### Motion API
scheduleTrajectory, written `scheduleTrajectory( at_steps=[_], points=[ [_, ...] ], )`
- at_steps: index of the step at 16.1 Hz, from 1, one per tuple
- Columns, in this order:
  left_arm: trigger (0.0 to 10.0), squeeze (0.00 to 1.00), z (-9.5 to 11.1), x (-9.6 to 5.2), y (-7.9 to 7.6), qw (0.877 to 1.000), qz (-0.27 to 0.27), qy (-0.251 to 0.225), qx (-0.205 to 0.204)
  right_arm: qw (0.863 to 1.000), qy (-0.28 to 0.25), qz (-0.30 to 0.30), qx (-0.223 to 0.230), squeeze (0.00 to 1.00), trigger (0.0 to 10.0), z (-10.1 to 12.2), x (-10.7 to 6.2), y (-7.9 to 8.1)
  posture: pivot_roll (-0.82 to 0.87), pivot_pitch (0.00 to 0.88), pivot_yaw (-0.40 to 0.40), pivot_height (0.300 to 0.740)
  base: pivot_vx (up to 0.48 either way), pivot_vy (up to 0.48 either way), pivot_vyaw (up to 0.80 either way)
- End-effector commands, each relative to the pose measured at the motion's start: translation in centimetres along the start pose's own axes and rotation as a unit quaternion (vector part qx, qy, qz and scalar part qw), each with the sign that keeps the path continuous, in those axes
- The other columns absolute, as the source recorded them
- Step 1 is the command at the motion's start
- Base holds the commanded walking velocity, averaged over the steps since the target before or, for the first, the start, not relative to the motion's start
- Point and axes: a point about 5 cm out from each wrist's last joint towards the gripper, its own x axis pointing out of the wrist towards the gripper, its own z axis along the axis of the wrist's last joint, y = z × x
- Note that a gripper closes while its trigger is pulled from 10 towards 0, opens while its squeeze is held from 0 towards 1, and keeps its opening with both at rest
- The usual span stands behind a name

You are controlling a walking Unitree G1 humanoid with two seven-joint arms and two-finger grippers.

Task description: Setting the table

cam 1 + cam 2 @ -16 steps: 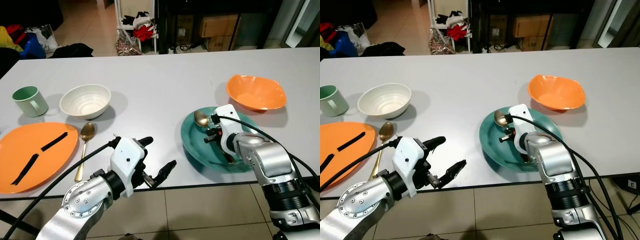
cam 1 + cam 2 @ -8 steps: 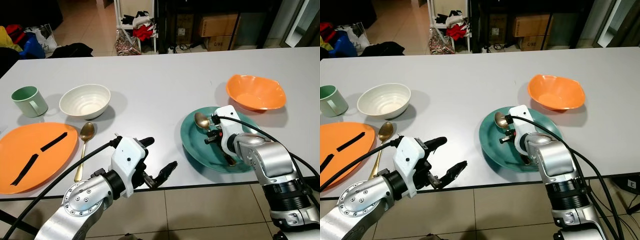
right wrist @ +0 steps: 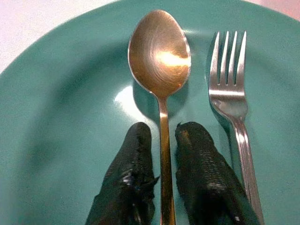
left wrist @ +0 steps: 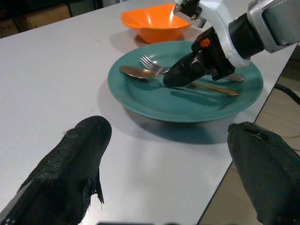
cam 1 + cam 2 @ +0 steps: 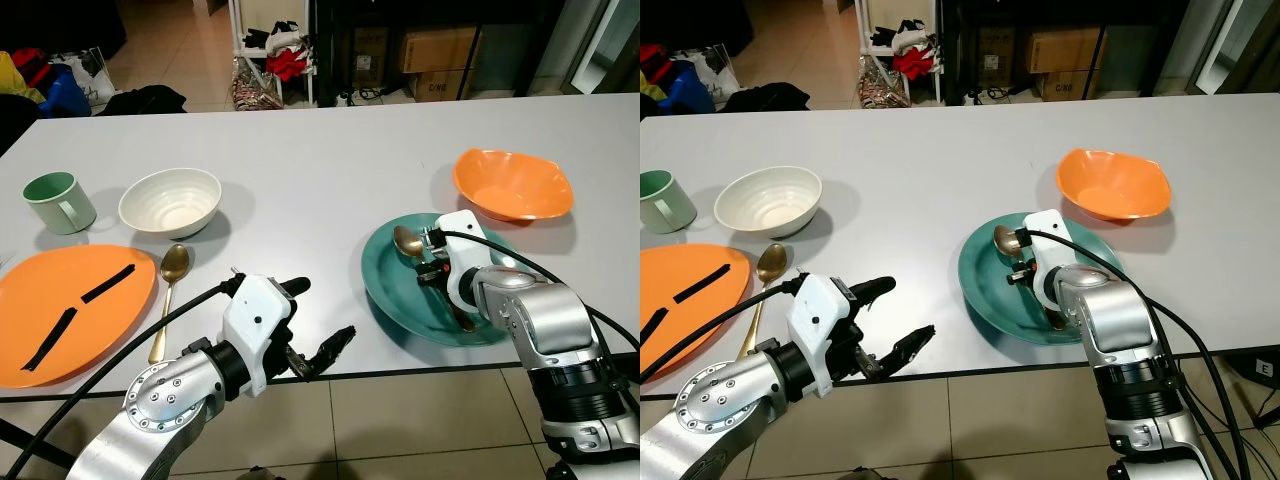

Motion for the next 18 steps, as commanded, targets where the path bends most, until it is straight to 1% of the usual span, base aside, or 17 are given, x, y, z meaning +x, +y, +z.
scheduleTrajectory(
  at_steps=[1,2,4,5,6,7,8,9,10,11,14,17,18],
  points=[
    [10.0,0.00,0.2,-0.1,0.2,1.000,0.001,-0.001,0.004,1.000,-0.010,-0.002,0.011,1.00,10.0,0.4,-0.5,-0.2,-0.09,0.009,0.047,0.740,0.000,0.000,0.00],
    [10.0,0.00,0.3,-0.1,0.3,1.000,0.004,-0.006,0.001,1.000,-0.018,-0.005,0.012,1.00,10.0,0.7,-0.9,-0.3,-0.09,0.009,0.047,0.740,0.000,0.000,0.00],
    [10.0,0.00,1.0,-0.5,0.8,0.999,0.029,-0.036,-0.015,0.999,-0.043,-0.007,0.007,1.00,10.0,1.9,-2.9,-0.6,-0.09,0.000,0.051,0.740,0.000,0.000,0.00],
    [10.0,0.00,1.1,-0.6,1.0,0.998,0.039,-0.042,-0.018,0.999,-0.050,-0.007,0.003,1.00,10.0,2.1,-3.4,-0.7,-0.09,0.000,0.052,0.740,0.000,0.000,0.00],
    [10.0,0.00,1.3,-1.0,2.0,0.994,0.094,-0.050,-0.021,0.997,-0.080,0.003,-0.003,0.43,10.0,2.8,-5.0,-0.4,-0.10,0.000,0.064,0.740,0.000,0.000,0.00],
    [10.0,0.00,1.4,-1.4,3.1,0.986,0.159,-0.052,-0.019,0.993,-0.115,0.016,-0.010,0.00,10.0,3.2,-6.2,0.3,-0.10,0.000,0.069,0.740,0.000,0.000,0.00],
    [10.0,0.00,1.5,-1.7,3.7,0.978,0.201,-0.056,-0.016,0.988,-0.150,0.029,-0.014,0.00,10.0,3.2,-6.8,1.2,-0.10,0.000,0.076,0.740,0.000,0.000,0.00],
    [10.0,0.00,1.4,-2.0,3.9,0.971,0.232,-0.058,-0.020,0.980,-0.192,0.048,0.003,0.00,10.0,3.1,-7.1,2.4,-0.10,0.000,0.079,0.740,0.000,0.000,0.00],
    [10.0,0.00,1.2,-2.0,3.8,0.966,0.251,-0.056,-0.027,0.975,-0.213,0.061,-0.004,0.00,10.0,2.4,-7.2,3.6,-0.09,0.000,0.085,0.740,0.000,0.000,0.00],
    [10.0,0.00,0.9,-2.0,3.6,0.964,0.257,-0.053,-0.033,0.972,-0.225,0.059,-0.007,0.00,10.0,1.8,-7.2,4.3,-0.09,0.000,0.087,0.740,0.000,0.000,0.00],
    [10.0,0.00,0.6,-2.2,3.1,0.961,0.271,-0.044,-0.034,0.967,-0.250,0.050,0.010,0.00,10.0,1.1,-7.2,5.0,-0.07,0.000,0.080,0.740,0.000,0.000,0.00],
    [10.0,0.00,0.5,-2.4,2.9,0.958,0.282,-0.042,-0.038,0.961,-0.263,0.079,0.031,0.00,10.0,0.5,-7.2,5.6,-0.06,0.000,0.073,0.740,0.000,0.000,0.00],
    [10.0,0.00,0.5,-2.4,2.9,0.957,0.284,-0.041,-0.038,0.961,-0.262,0.082,0.032,0.00,10.0,0.3,-7.1,5.7,-0.06,0.000,0.072,0.740,0.000,0.000,0.00]
  ],
)
